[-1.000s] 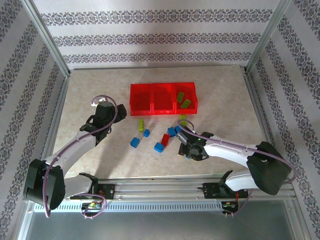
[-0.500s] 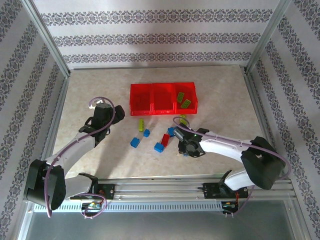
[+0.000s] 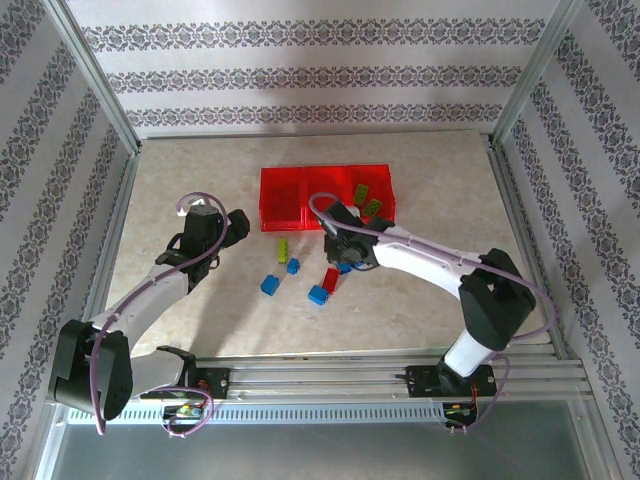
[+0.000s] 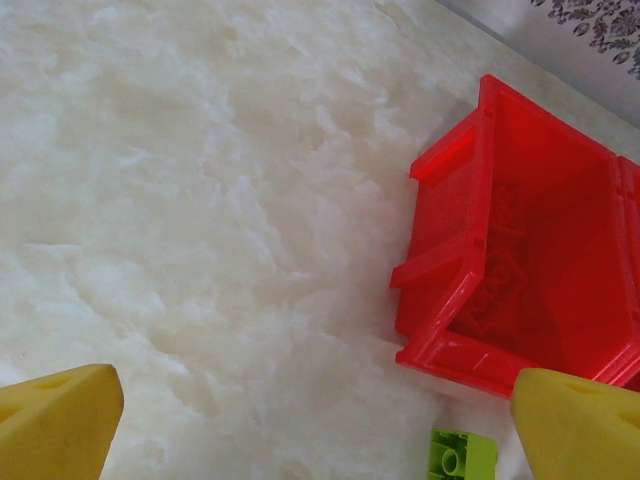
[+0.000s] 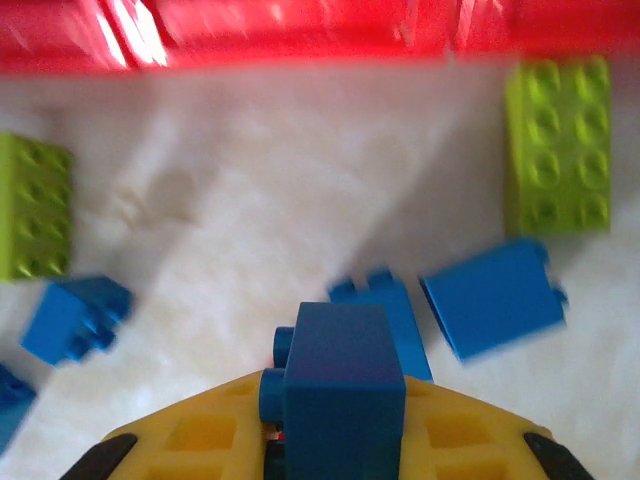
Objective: Sort the legos into containers by color
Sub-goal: Pick up the lego from the bottom-center of the table, then place the lego in the container.
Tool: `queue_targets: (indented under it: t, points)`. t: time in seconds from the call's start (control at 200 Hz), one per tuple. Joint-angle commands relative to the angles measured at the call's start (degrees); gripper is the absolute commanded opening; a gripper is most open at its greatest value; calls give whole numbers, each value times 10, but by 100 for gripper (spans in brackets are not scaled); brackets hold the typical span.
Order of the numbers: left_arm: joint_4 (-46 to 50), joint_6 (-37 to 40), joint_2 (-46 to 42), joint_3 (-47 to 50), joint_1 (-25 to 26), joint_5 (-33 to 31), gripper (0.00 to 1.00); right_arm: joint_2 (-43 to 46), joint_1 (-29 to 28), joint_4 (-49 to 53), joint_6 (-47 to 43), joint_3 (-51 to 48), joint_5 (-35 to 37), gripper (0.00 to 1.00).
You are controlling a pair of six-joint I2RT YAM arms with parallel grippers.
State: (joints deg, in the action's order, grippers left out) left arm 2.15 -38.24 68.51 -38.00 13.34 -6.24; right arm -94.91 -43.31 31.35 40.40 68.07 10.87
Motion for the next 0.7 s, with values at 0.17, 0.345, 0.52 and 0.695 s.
queue_targets:
  t: [0.17,0.345,0.52,0.695]
  points:
    - [31,-3,-17,-8,-14,9,100,-105,52,-11,-111,139,8,19]
    - [32,-4,-14,-9,-18,17,100,-174,73,-3,-138,223,-5,19]
    - [40,1,-12,-14,-22,24,100,-221,92,2,-146,271,-17,21]
    - [39,0,-12,-12,-25,27,100,-257,95,2,-162,307,-21,24]
